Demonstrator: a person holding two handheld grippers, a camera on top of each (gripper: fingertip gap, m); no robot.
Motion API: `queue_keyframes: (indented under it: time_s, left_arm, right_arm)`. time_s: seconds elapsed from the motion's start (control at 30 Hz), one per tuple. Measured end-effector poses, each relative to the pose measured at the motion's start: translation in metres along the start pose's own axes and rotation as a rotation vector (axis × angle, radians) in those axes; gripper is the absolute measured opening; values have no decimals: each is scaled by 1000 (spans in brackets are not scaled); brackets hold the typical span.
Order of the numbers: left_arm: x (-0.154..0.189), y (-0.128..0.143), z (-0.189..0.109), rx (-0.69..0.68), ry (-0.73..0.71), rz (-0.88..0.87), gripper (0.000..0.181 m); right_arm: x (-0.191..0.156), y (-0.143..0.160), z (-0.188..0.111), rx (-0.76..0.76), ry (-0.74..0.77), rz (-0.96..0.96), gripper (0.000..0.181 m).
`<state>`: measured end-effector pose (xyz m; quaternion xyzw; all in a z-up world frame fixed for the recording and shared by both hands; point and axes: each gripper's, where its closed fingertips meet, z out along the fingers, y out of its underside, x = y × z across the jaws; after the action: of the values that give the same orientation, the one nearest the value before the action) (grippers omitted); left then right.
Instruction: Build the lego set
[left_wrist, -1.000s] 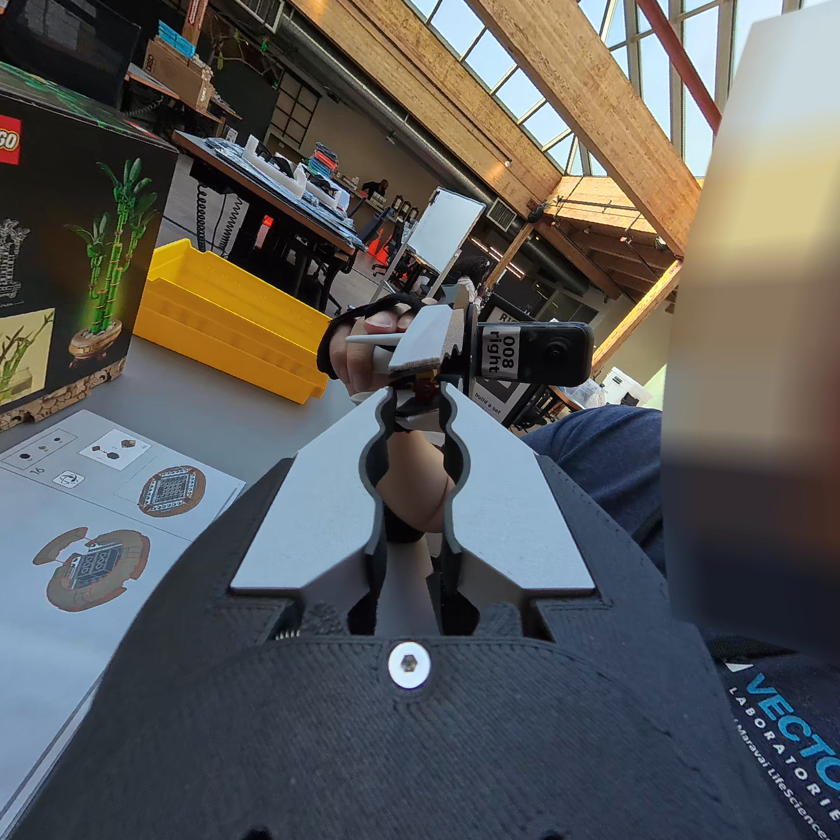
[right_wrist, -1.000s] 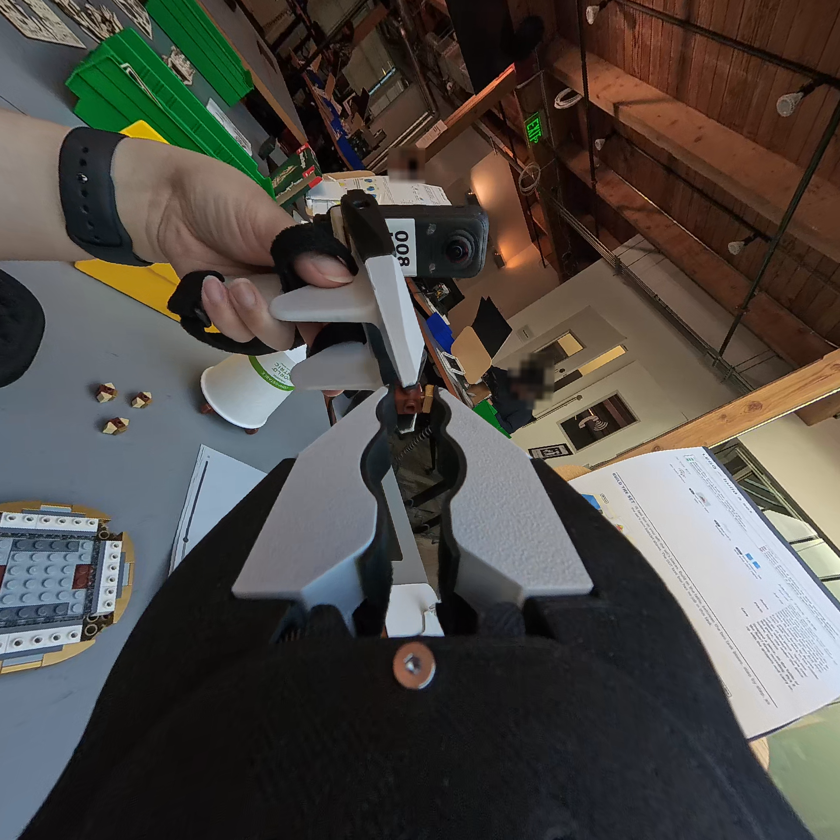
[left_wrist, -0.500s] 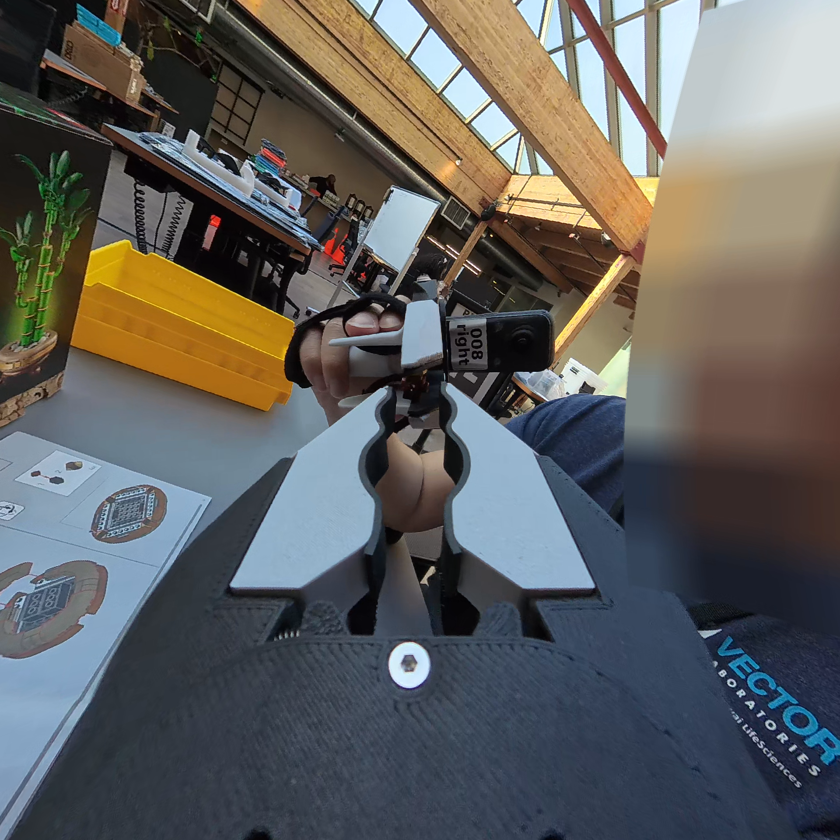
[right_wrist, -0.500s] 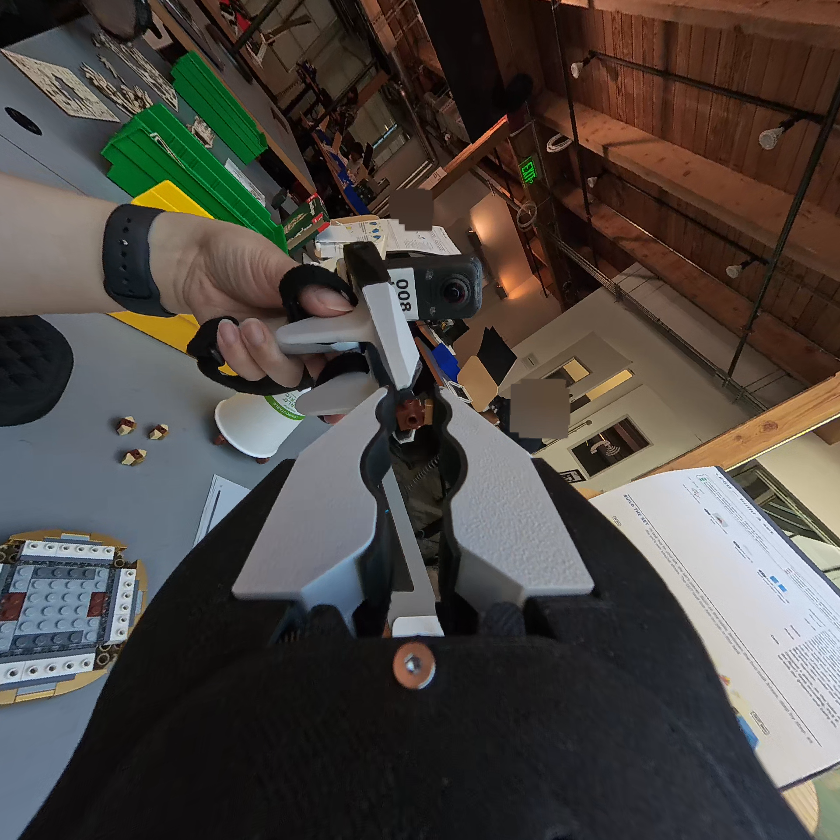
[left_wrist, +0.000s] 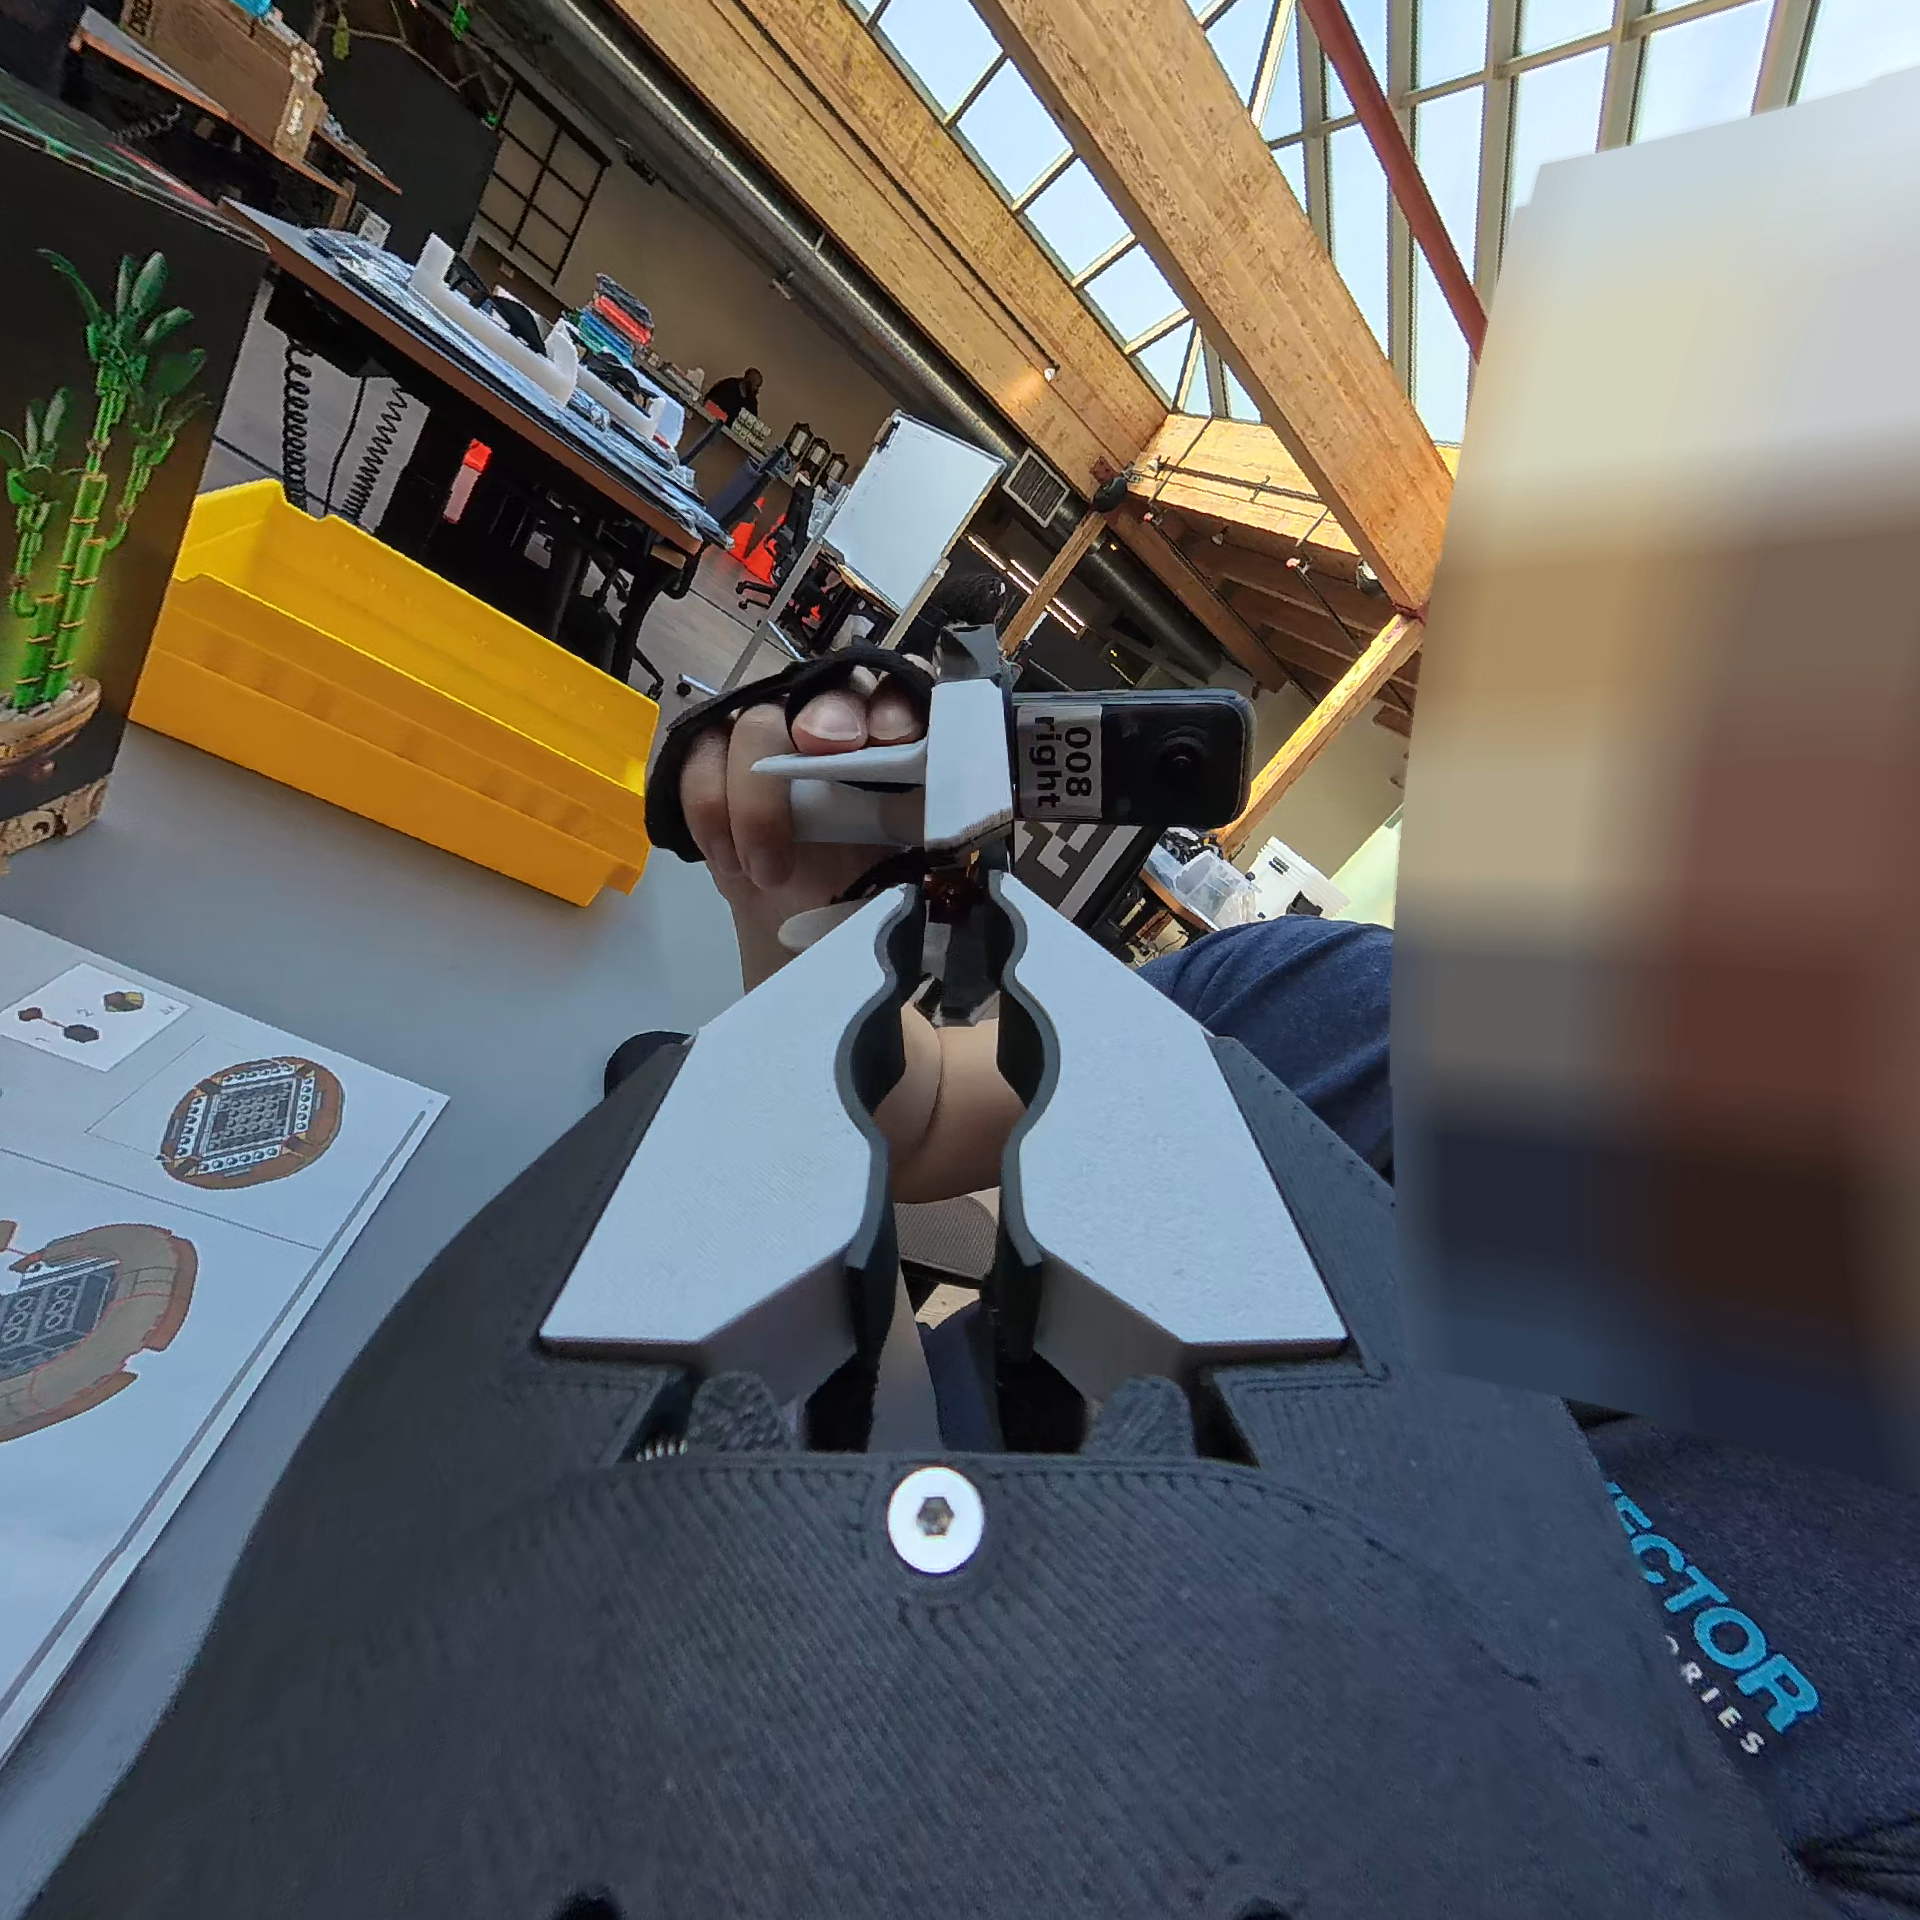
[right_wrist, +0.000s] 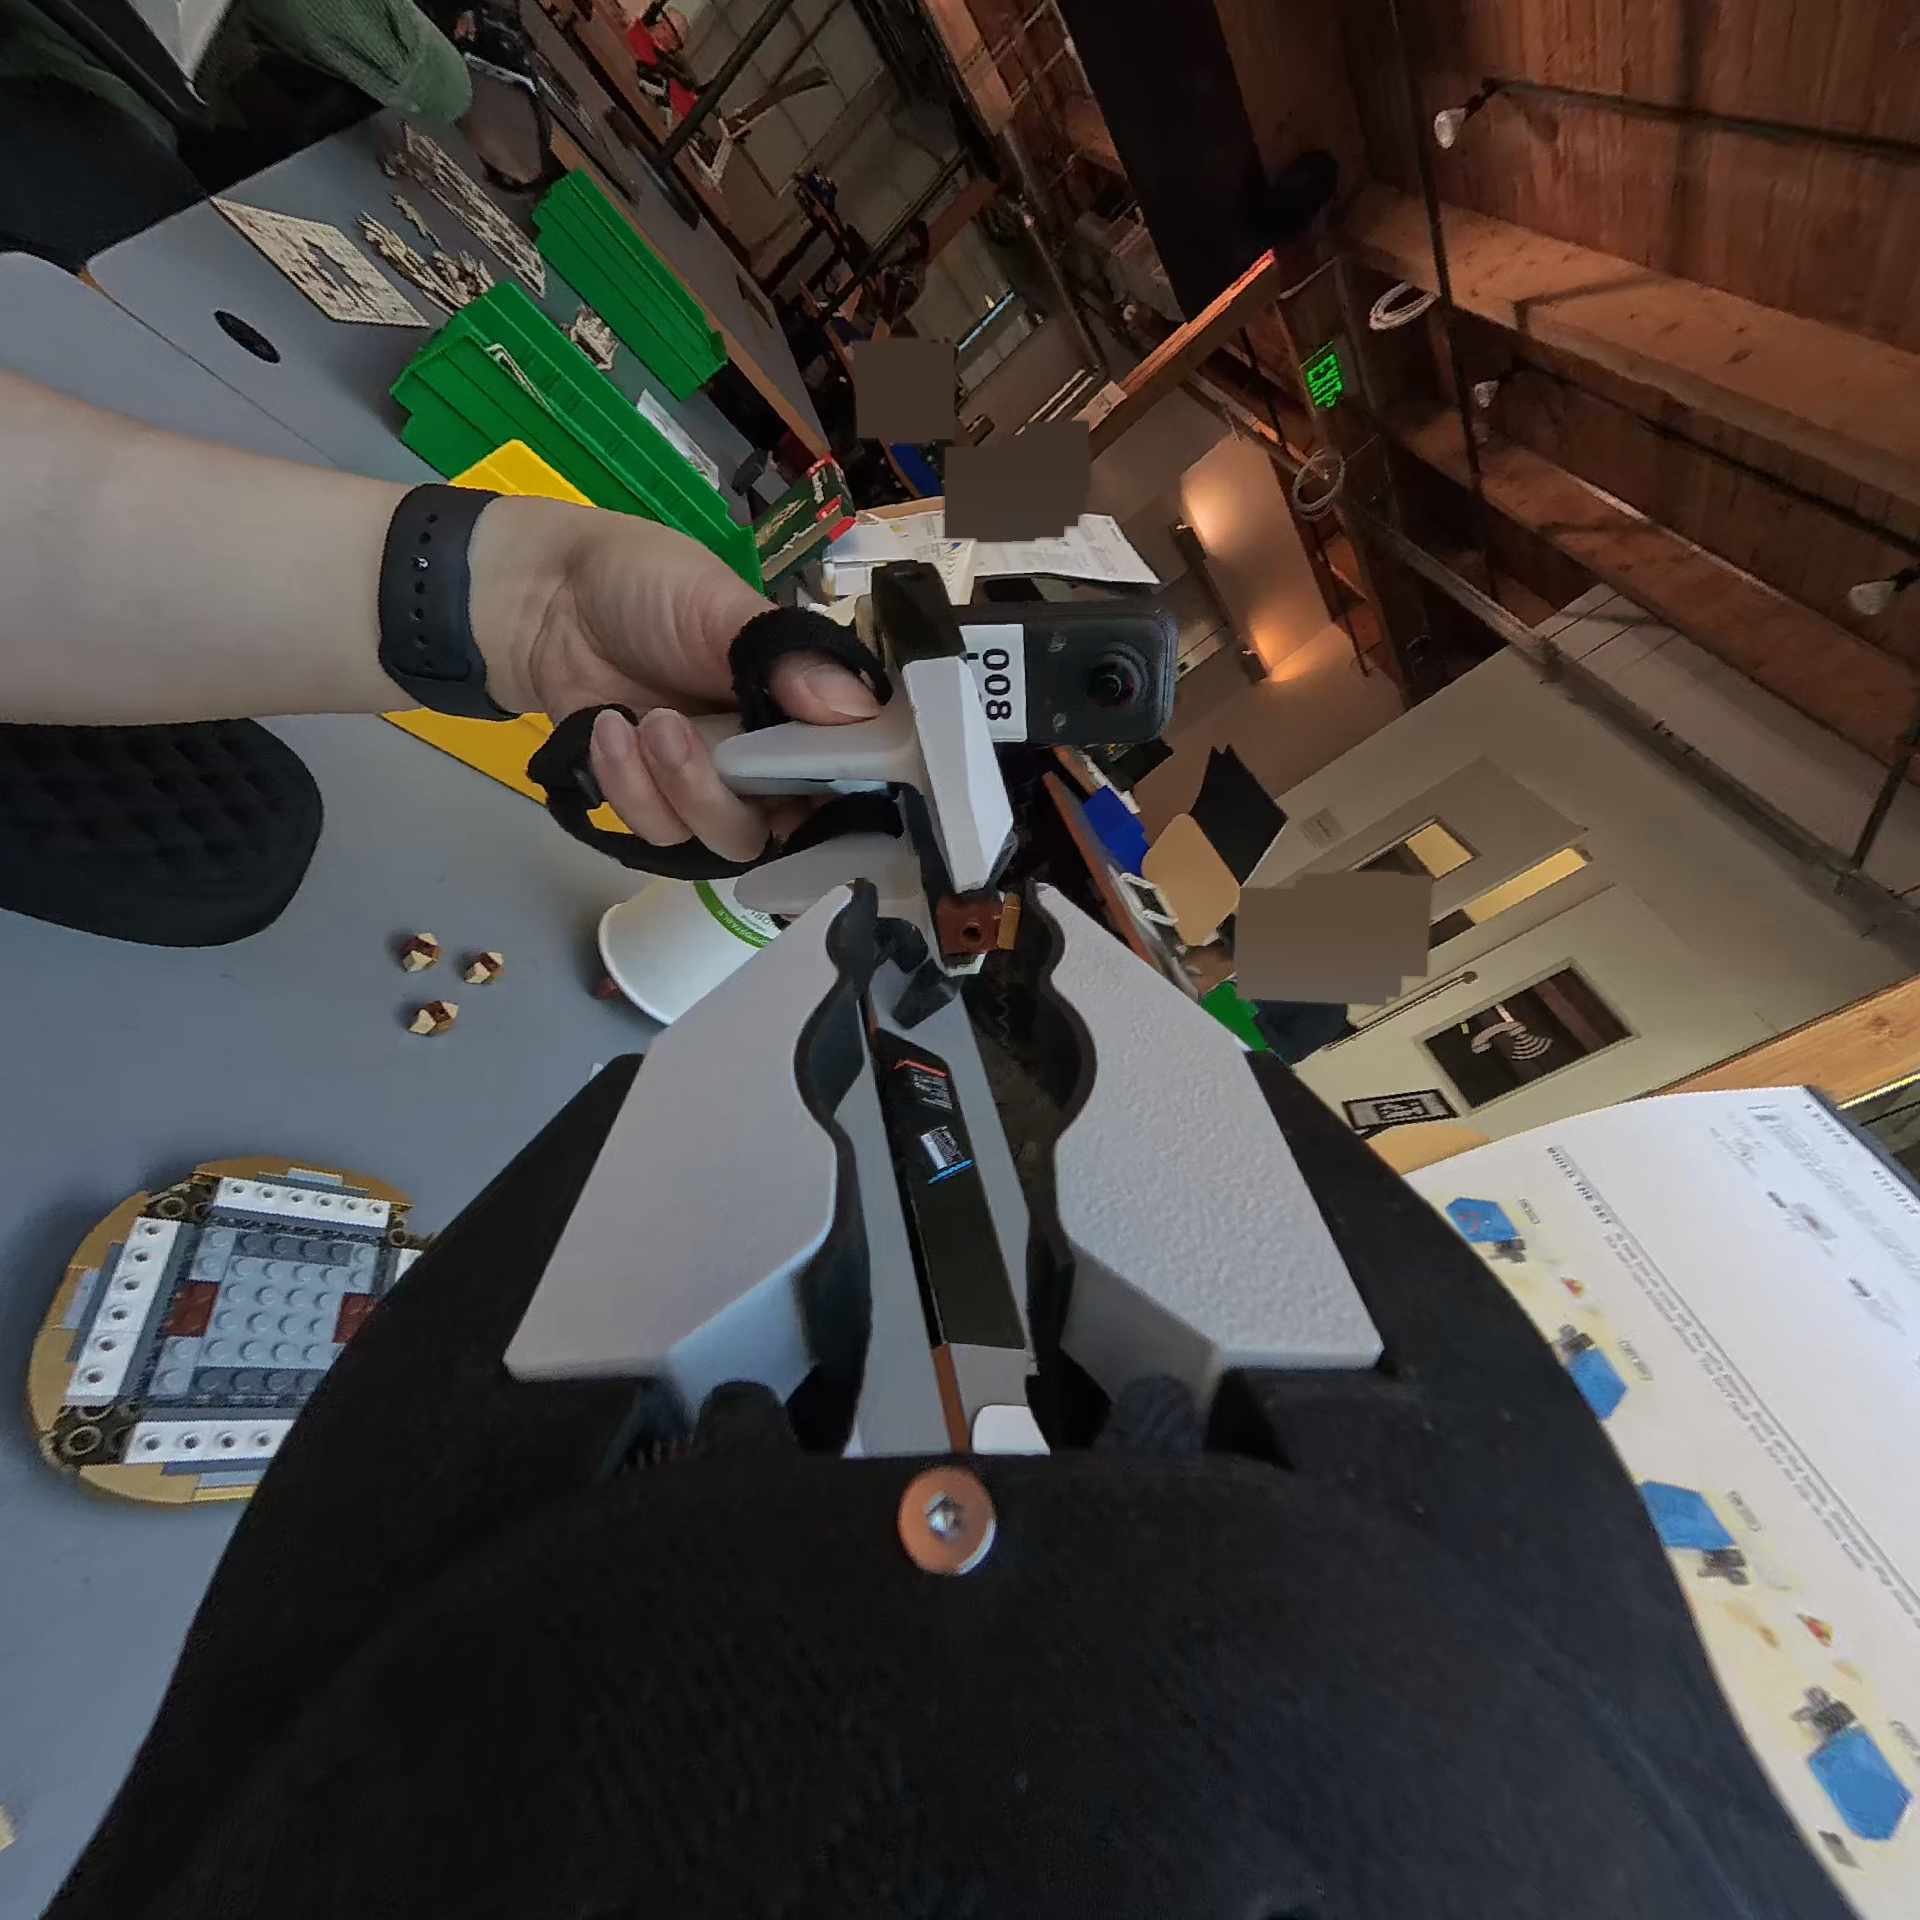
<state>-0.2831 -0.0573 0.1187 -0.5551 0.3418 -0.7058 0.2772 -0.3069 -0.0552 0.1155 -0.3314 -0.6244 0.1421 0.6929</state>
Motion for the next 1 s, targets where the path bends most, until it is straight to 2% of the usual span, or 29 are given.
queue_keyframes:
  time_s: [0.17, 0.23, 0.43, 1.0]
  left_arm:
    - [-1, 7, 3, -40, -13, -12, 9]
    - [-1, 8, 4, -47, -13, -18, 9]
    - [-6, 5, 0, -30, -47, -31, 9]
    - [-12, 7, -1, -40, -62, -48, 9]
  right_arm:
    - [-2, 9, 7, -75, 17, -26, 26]
    - [-1, 8, 8, -81, 36, -46, 16]
    - [2, 12, 12, -124, 70, -62, 17]
    - [0, 17, 13, -127, 65, -30, 13]
